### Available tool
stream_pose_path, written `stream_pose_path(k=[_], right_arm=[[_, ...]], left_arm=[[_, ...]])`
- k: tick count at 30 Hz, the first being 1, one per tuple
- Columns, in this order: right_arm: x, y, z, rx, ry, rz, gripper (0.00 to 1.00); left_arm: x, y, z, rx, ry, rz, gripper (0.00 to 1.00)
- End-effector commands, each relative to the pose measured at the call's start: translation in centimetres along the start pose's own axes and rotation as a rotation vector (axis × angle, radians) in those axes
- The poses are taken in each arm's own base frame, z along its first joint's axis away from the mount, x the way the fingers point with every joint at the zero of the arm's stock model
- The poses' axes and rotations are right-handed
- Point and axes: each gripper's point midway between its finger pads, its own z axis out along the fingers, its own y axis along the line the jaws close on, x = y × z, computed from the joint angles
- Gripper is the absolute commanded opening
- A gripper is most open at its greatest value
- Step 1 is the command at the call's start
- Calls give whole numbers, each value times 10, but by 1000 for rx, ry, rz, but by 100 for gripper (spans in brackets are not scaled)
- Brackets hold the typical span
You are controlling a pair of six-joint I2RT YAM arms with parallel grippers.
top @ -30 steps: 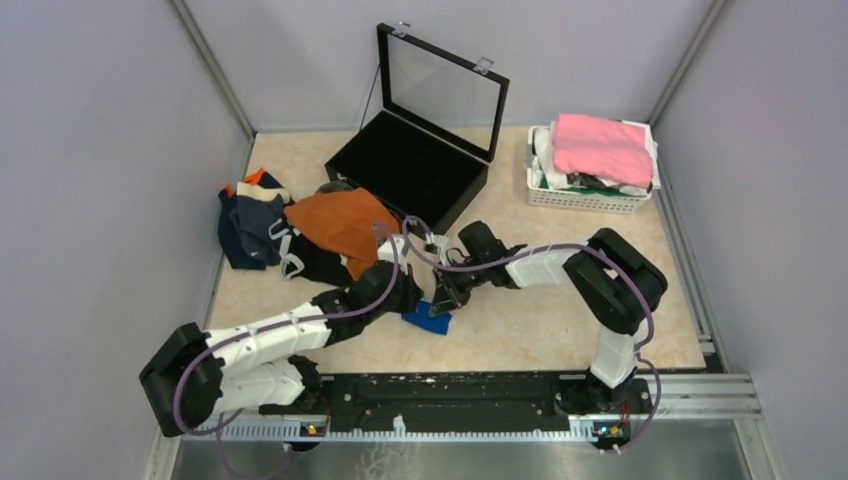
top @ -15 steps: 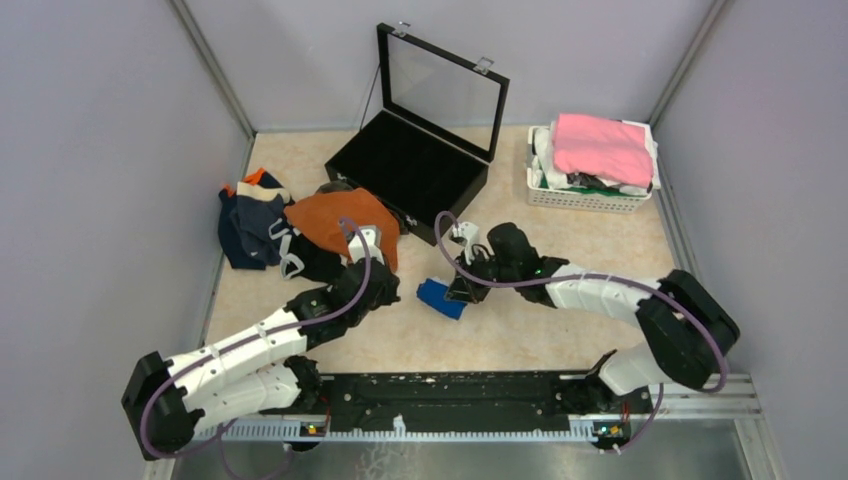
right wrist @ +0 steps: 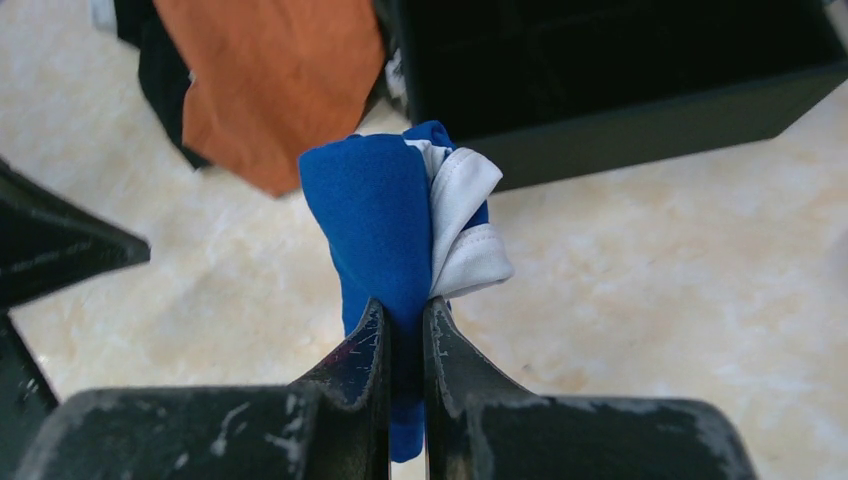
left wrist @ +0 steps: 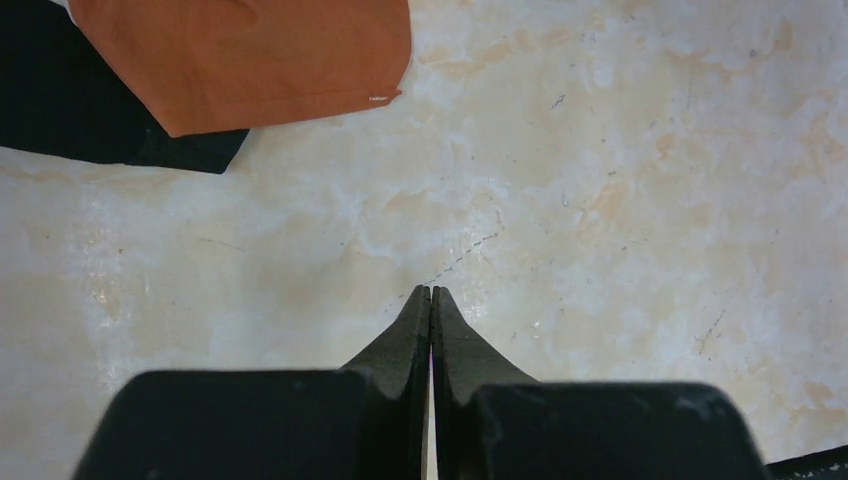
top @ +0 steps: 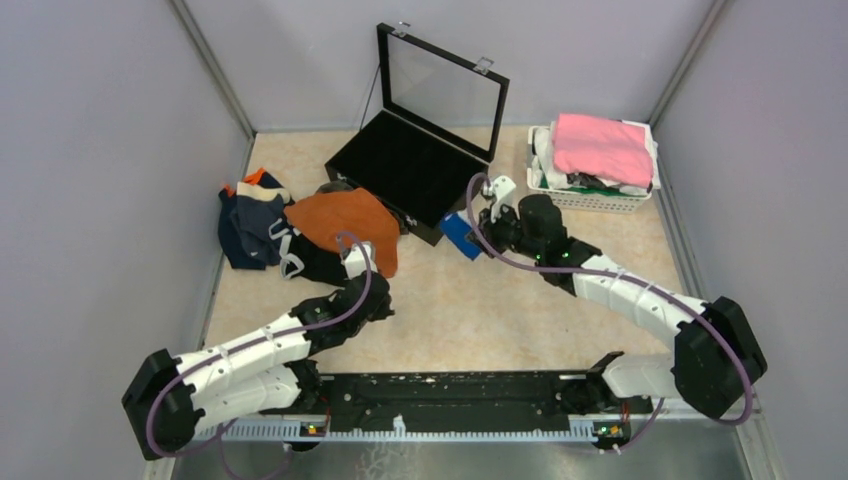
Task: Roll the underwear
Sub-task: Pick up the underwear from the center of the board, then place the underwear in the storage box.
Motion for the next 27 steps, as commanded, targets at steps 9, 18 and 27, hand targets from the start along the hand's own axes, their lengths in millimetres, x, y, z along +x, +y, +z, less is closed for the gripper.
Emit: stream_pose_path(k=[9,18,27], right_arm=[[-131,-75,34,275,-311,-112,0],[-163,-126,87,436,-353,-89,0],[-163,-157,141,508,-365,-40,0]], left_arm=[[22,0,13,18,53,-36,13],[24,3,16,3,51,-37,22],[26,0,19,4,63,-28,22]])
